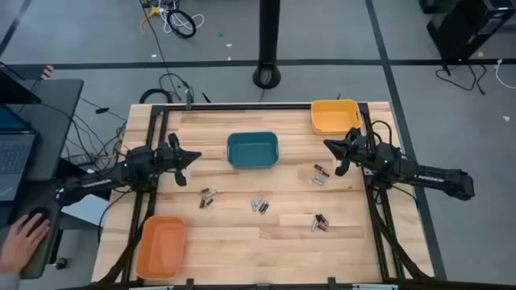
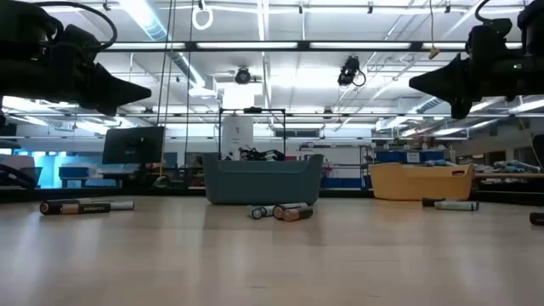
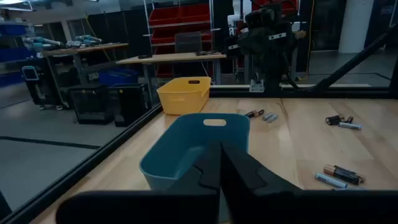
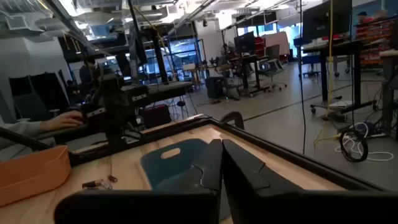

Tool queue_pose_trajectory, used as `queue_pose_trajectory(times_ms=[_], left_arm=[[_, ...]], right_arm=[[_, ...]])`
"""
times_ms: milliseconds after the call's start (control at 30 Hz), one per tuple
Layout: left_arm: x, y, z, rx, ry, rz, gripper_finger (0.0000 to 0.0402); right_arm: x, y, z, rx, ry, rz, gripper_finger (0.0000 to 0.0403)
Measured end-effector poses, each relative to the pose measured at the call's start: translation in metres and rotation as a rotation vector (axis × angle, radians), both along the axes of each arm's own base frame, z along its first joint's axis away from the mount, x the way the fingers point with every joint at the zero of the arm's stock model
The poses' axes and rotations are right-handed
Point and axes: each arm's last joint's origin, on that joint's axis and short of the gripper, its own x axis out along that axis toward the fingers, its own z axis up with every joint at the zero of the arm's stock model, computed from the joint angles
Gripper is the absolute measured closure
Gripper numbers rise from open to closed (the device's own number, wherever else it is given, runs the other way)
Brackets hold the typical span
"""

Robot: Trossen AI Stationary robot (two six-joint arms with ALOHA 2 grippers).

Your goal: Sort batteries

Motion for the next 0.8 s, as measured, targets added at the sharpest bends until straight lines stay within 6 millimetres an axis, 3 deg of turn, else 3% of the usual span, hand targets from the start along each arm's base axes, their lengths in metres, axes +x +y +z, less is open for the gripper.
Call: queue_pose_trajectory(times_ms=[800], left_arm=[[0.0, 0.0, 0.0, 0.0, 0.0, 0.0, 0.0389]], right_arm=[[0.0, 0.0, 0.0001, 0.0, -0.001, 0.0, 0.038]])
